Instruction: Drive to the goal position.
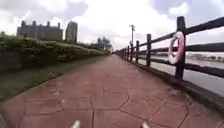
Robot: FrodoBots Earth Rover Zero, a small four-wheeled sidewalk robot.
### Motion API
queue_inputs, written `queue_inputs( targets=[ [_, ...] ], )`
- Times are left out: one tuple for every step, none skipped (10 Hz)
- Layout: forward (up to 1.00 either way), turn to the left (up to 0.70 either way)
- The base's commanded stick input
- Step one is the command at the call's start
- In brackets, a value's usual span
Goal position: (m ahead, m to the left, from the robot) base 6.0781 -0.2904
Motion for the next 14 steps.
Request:
queue_inputs(
  targets=[
    [0.85, 0.11],
    [0.85, 0.11],
    [0.85, 0.11],
    [0.85, 0.11],
    [0.85, 0.11],
    [0.85, 0.11],
    [0.85, 0.11],
    [0.85, 0.11],
    [0.85, 0.11],
    [0.85, 0.11],
    [0.85, 0.00],
    [0.85, -0.23],
    [0.85, -0.23],
    [0.85, -0.23]
  ],
)
